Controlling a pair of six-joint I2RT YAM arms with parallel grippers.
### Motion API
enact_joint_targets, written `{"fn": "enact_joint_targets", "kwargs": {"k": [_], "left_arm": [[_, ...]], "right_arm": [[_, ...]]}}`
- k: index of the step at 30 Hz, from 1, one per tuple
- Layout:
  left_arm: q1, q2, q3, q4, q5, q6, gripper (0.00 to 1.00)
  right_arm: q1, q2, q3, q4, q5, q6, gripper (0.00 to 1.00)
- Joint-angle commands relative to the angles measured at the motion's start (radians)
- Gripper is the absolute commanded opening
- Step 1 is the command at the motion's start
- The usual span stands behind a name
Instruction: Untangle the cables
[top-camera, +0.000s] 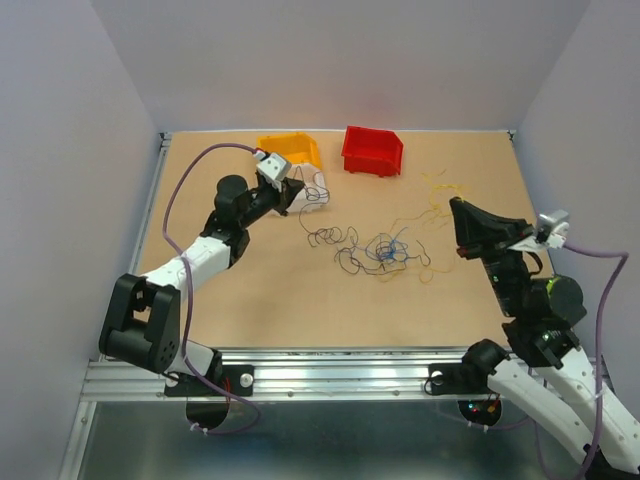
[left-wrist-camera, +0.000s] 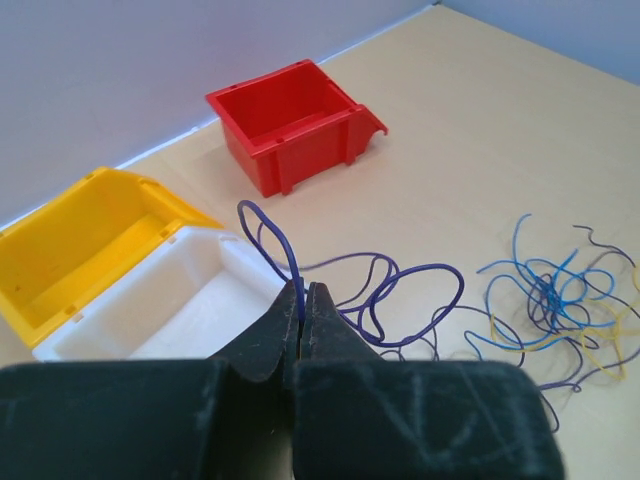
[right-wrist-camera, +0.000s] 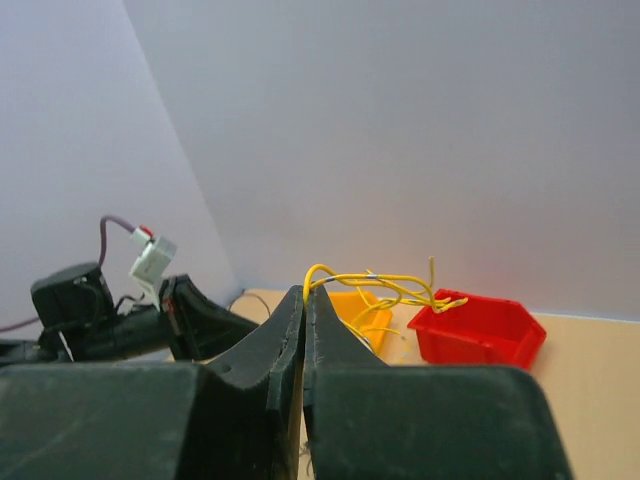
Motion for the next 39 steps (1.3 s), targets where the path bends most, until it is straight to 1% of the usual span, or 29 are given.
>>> {"fn": "enact_joint_targets", "kwargs": {"k": [1,2,3,4,5,6,7,10,11,12,13,16,20,21,22,23,25,26,29,34,39], "left_arm": [[-0.075,0.006,0.08,-0.058,0.184,0.076,0.0],[-0.109,0.011,0.091,-0.096,0.183,0.17,0.0],[-0.153,0.009,0.097,-0.128,0.172,0.214,0.0],[-0.221,0.009,0.099,-0.183,0.155,0.264,0.07],[-0.253,0.008,0.097,-0.207,0.155,0.306,0.16],[-0.273,0.005,0.094,-0.222,0.158,0.366,0.3],[-0.293,0.003,0.08,-0.23,0.167,0.381,0.59],[-0.295,-0.011,0.068,-0.23,0.166,0.409,0.93],[-0.295,-0.021,0.065,-0.23,0.163,0.412,0.96],[-0.295,-0.028,0.065,-0.23,0.16,0.412,0.98],[-0.293,-0.034,0.062,-0.232,0.16,0.406,0.99],[-0.293,-0.058,0.059,-0.222,0.178,0.394,0.99],[-0.293,-0.078,0.06,-0.219,0.227,0.368,0.99],[-0.295,-0.078,0.06,-0.215,0.23,0.363,0.99],[-0.293,-0.081,0.06,-0.215,0.223,0.359,0.99],[-0.293,-0.086,0.057,-0.204,0.214,0.351,0.99],[-0.286,-0.106,0.037,-0.172,0.172,0.336,0.99],[-0.274,-0.136,0.001,-0.112,0.157,0.32,0.99],[-0.261,-0.219,-0.085,-0.016,0.1,0.344,0.99],[-0.261,-0.313,-0.156,0.031,0.037,0.394,0.99],[-0.26,-0.342,-0.181,0.045,0.074,0.411,0.99]], "right_arm": [[0.003,-0.109,-0.028,-0.025,0.087,0.009,0.0],[0.002,-0.117,-0.026,-0.034,0.08,0.009,0.01],[0.002,-0.121,-0.026,-0.036,0.068,0.01,0.0],[0.002,-0.117,-0.023,-0.036,0.039,0.009,0.0],[0.002,-0.108,-0.02,-0.036,0.028,0.009,0.0],[0.002,-0.099,-0.012,-0.034,0.013,0.007,0.01],[0.002,-0.074,-0.006,-0.034,-0.013,0.006,0.01],[0.003,-0.028,0.036,-0.034,-0.059,0.007,0.01],[0.002,0.002,0.047,-0.034,-0.106,0.01,0.01],[0.002,0.019,0.057,-0.034,-0.133,0.013,0.01],[0.003,0.033,0.075,-0.034,-0.195,0.013,0.01],[0.003,0.088,0.092,-0.033,-0.286,0.021,0.01],[0.002,0.18,0.136,-0.034,-0.499,0.023,0.01],[0.002,0.225,0.147,-0.034,-0.583,0.023,0.01],[0.002,0.248,0.156,-0.034,-0.584,0.023,0.01],[0.002,0.292,0.175,-0.034,-0.675,0.021,0.01],[0.003,0.329,0.19,-0.034,-0.757,0.016,0.02],[0.003,0.348,0.195,-0.034,-0.804,0.012,0.03],[0.003,0.389,0.207,-0.034,-0.797,0.006,0.04],[0.003,0.437,0.216,-0.036,-0.762,-0.004,0.04],[0.003,0.474,0.227,-0.036,-0.746,-0.004,0.04]]}}
